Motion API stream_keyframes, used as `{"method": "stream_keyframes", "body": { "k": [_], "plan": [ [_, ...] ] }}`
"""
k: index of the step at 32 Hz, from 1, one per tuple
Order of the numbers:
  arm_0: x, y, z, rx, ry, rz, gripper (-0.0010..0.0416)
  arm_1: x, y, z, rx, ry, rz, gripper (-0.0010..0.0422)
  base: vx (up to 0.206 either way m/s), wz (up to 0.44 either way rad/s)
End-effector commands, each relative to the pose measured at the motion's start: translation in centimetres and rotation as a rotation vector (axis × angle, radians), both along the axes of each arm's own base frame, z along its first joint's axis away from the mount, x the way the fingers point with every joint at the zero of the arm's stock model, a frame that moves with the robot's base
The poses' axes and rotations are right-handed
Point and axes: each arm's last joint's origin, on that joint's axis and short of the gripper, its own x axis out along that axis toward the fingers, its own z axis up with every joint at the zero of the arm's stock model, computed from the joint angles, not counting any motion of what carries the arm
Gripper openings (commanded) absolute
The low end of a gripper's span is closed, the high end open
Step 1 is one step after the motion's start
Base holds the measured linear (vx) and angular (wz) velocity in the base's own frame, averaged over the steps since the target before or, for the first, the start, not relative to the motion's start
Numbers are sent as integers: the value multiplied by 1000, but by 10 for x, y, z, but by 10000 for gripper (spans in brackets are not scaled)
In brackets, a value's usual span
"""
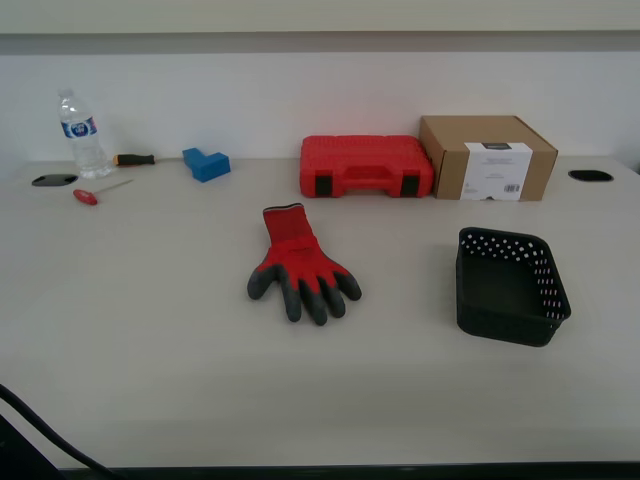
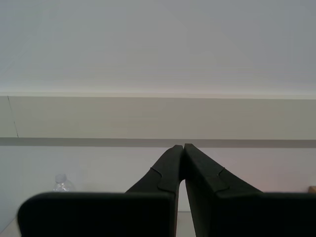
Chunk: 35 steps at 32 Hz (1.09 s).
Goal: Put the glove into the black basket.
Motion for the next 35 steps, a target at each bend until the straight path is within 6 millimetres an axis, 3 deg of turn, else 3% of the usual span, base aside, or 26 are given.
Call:
{"method": "stream_keyframes", "body": {
  "k": [1,17,25,31,35],
  "plan": [
    [0,0,-5,1,50,0,1,0,0,0,0,-3,0,0,0,0],
    [0,0,-5,19,51,7,1,0,0,0,0,-3,0,0,0,0],
    [3,10,-10,46,82,229,1,0,0,0,0,-2,0,0,0,0],
    [15,30,-26,78,169,311,1,0,0,0,0,-2,0,0,0,0],
    [29,59,-34,69,232,415,1,0,0,0,0,-2,0,0,0,0]
  ]
}}
